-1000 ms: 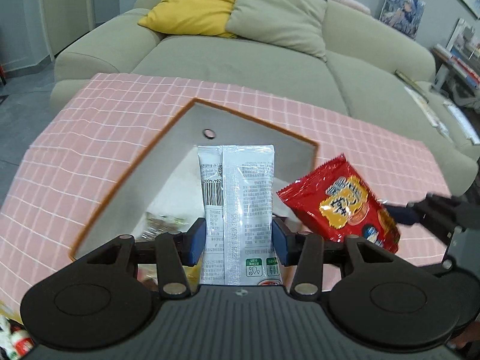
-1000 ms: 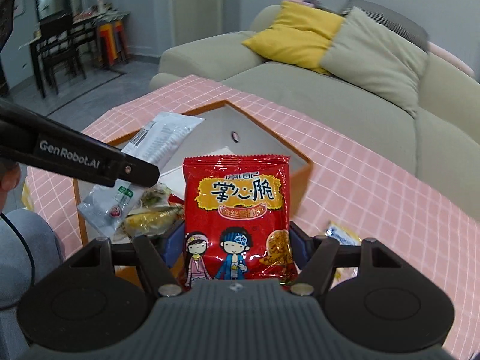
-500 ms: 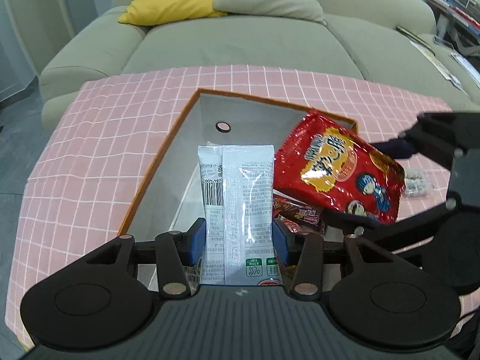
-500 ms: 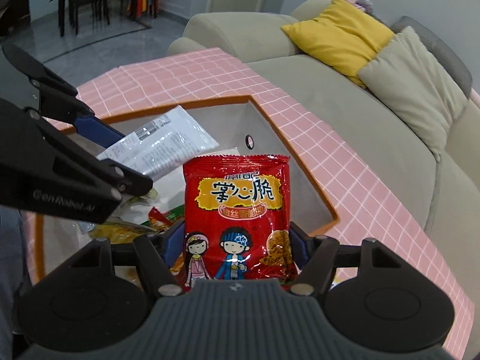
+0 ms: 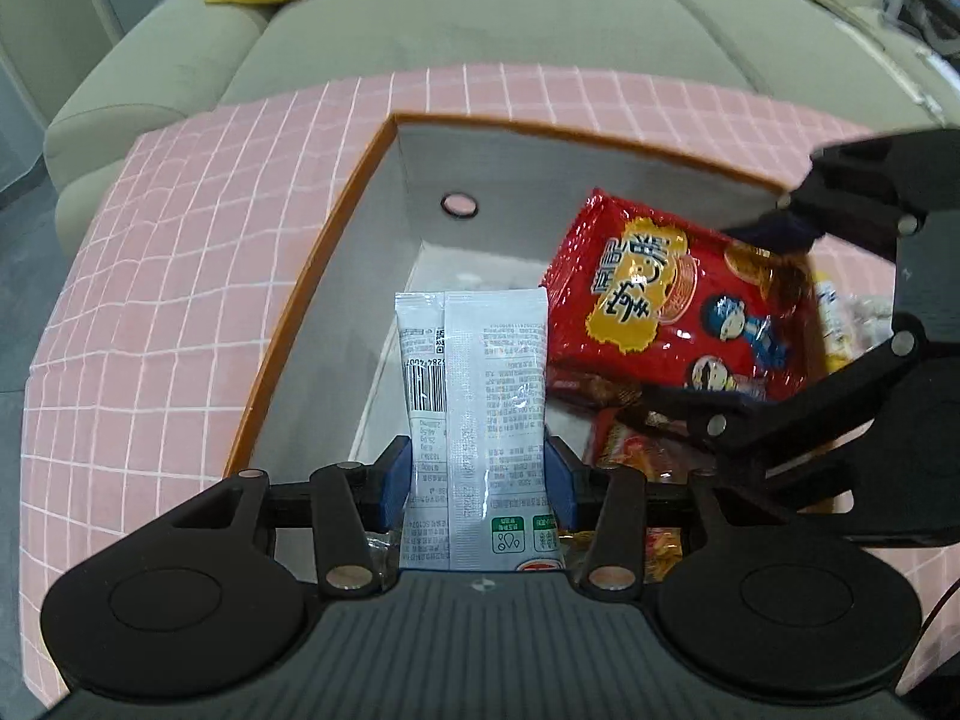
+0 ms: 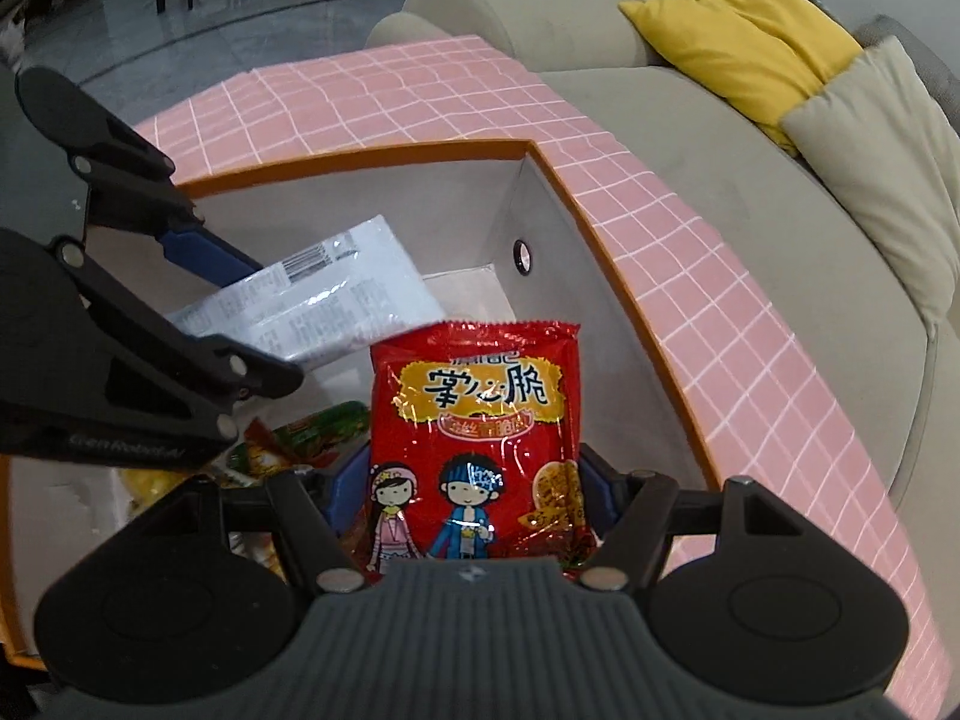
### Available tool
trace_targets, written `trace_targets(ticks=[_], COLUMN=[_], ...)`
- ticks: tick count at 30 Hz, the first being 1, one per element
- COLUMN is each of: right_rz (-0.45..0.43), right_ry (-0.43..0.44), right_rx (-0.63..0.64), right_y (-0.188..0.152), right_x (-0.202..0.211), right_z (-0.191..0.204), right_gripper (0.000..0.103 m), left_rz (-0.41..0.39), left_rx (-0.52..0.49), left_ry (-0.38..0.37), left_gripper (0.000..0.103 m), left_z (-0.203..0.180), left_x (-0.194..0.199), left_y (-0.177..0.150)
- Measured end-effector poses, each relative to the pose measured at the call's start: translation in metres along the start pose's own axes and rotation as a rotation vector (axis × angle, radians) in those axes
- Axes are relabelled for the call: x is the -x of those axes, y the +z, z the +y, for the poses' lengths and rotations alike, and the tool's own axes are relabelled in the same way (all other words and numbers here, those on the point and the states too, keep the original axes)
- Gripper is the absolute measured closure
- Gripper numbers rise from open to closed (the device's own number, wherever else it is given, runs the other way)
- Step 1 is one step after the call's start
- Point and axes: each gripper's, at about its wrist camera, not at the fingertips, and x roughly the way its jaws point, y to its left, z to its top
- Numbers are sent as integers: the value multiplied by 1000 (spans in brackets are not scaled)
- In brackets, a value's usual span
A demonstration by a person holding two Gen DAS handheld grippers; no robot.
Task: Organize snacks
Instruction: 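Carry both bags over the box and open both tools to release them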
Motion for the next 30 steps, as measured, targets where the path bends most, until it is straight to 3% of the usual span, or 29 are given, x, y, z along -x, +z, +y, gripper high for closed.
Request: trace_targets(ticks=[15, 19, 21, 30], right_rz=[75, 64, 52, 7], right_ry=[15, 26, 31, -5], right_rx=[31, 33, 44, 52], right_y=[5, 8, 9, 13], right_x=[-36, -32, -28, 4], right_z=[-4, -4, -4, -1], right_gripper=[34, 30, 22, 21], left_rz=[70, 39, 26, -41], left_rx=[-10, 5, 21, 30], left_ry=[37, 38, 28, 26], left_gripper=[48, 41, 37, 37], left_z=[-3, 0, 0, -4], left_x=[-29, -24, -18, 21], left_y=[3, 4, 4, -4])
